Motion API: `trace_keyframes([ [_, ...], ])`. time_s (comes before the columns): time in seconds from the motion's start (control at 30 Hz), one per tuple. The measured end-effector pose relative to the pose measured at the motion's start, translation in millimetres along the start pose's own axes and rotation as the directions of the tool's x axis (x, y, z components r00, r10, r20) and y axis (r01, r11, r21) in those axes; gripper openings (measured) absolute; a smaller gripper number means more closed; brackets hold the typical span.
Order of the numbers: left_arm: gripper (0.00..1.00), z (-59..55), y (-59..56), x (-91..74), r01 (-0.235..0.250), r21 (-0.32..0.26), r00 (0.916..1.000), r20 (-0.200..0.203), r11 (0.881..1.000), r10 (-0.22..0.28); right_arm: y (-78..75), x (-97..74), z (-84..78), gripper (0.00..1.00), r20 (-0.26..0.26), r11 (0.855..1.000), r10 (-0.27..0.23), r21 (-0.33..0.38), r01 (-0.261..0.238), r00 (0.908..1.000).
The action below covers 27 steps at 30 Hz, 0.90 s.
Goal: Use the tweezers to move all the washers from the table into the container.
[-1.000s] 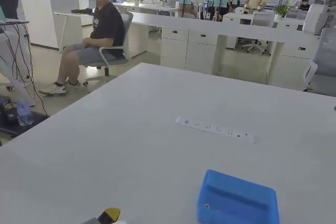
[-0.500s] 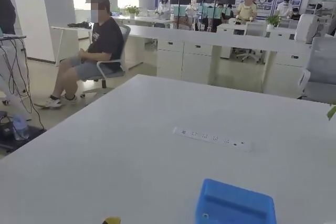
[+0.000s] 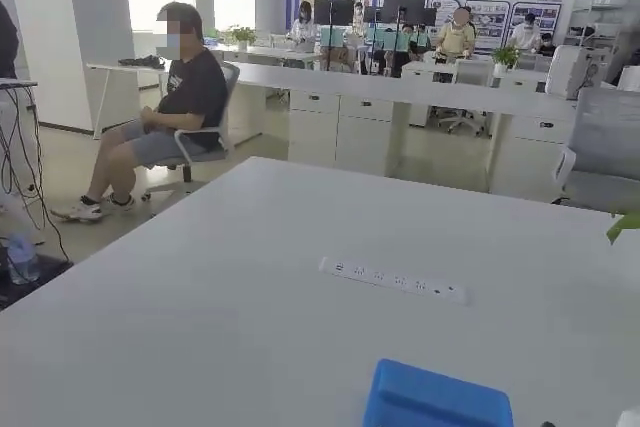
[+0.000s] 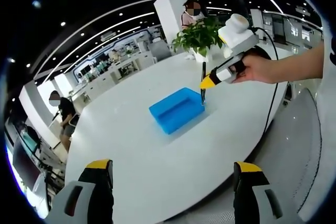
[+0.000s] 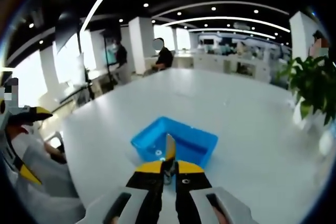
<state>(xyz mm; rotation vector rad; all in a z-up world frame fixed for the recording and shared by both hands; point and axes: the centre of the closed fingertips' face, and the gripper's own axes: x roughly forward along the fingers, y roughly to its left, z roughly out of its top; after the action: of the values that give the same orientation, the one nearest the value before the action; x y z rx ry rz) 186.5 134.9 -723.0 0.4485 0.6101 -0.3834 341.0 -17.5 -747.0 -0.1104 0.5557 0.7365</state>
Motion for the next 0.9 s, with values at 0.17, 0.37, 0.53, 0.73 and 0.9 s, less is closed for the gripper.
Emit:
trace_keyframes([
  [0.17,0.98,1.6,2.6,-0.1,-0.006,-0.018,1.0000,0.006,1.000,0.006,-2.5,1.2,14.3,0.04,0.026,1.000,-0.006,-0.002,0.006,0.9996],
  [0.37,0.98,1.3,1.8,1.0,-0.004,-0.026,1.0000,0.009,1.000,0.004,-9.1,6.2,21.2,0.04,0.033,1.000,-0.020,-0.002,0.020,0.9993],
  [0.53,0.97,-0.2,2.6,2.5,-0.002,-0.032,1.0000,0.004,0.999,0.002,-19.8,15.3,21.3,0.04,0.026,0.999,-0.032,-0.007,0.032,0.9992],
  [0.73,0.97,1.6,4.9,2.7,-0.007,-0.042,0.9999,0.010,0.999,0.007,-28.2,29.1,15.2,0.04,0.006,0.999,-0.052,-0.011,0.052,0.9986],
  [0.9,0.97,-1.0,6.6,3.1,-0.014,-0.043,0.9999,0.001,0.999,0.014,-30.9,40.0,7.1,0.04,-0.018,0.998,-0.062,-0.009,0.062,0.9979],
])
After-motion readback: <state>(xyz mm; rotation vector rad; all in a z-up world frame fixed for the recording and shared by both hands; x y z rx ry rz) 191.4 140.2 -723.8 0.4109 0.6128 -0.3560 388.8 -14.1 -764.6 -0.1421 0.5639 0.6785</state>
